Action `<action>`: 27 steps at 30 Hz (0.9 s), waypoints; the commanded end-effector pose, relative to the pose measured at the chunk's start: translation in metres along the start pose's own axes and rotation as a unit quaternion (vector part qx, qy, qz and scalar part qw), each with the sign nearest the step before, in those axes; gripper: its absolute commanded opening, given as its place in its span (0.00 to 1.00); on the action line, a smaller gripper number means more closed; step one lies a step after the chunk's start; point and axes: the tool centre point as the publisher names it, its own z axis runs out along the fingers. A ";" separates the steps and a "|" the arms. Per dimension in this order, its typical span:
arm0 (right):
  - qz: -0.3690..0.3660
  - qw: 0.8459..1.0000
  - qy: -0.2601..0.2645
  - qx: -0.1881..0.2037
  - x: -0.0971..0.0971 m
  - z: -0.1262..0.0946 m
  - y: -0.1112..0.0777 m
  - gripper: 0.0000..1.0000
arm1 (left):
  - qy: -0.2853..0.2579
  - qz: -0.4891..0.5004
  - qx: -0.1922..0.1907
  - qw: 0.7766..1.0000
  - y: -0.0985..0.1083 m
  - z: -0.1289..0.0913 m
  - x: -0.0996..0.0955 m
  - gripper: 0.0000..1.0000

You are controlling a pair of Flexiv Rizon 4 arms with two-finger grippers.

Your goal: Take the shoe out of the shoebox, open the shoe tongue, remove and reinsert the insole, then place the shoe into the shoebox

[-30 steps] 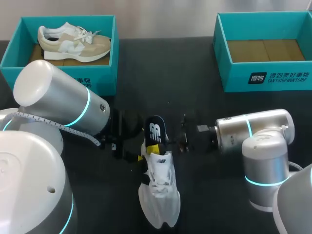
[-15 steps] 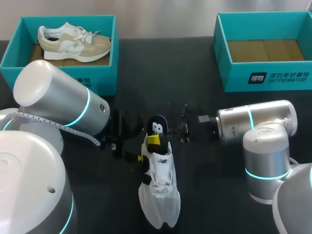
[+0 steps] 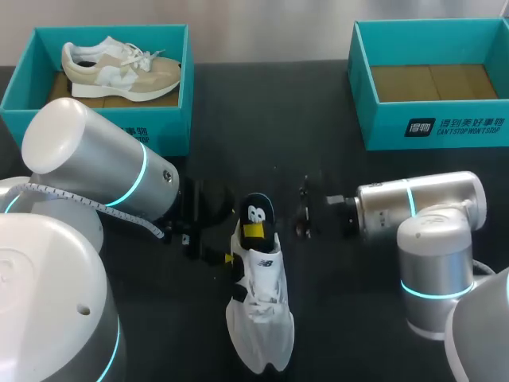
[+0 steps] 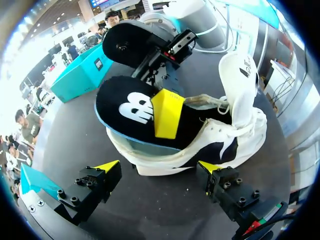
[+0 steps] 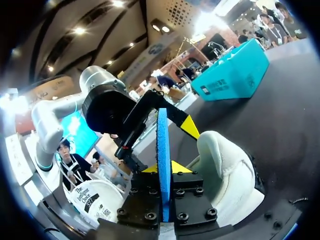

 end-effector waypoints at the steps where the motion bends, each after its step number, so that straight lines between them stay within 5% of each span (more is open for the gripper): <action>1: 0.021 1.000 0.001 0.011 -0.002 0.008 -0.012 0.00 | 0.000 0.000 0.001 1.000 0.001 0.000 0.001 1.00; 11: 0.048 0.999 0.001 0.011 0.006 0.011 -0.032 0.00 | 0.000 0.000 0.001 1.000 0.001 0.000 0.001 1.00; 12: 0.042 0.999 -0.001 0.008 0.007 0.010 -0.030 0.30 | 0.000 0.000 0.001 1.000 0.001 0.000 0.001 1.00; 13: 0.033 0.999 -0.002 0.007 0.008 0.009 -0.028 0.44 | 0.000 0.000 0.001 1.000 0.001 0.000 0.001 1.00; 17: 0.007 1.000 -0.011 0.007 0.014 0.006 -0.016 0.58 | 0.000 0.000 0.001 1.000 0.001 0.000 0.001 1.00; 27: -0.026 0.999 -0.029 0.008 0.015 -0.002 0.007 0.49 | 0.000 0.000 0.001 1.000 0.001 0.000 0.001 1.00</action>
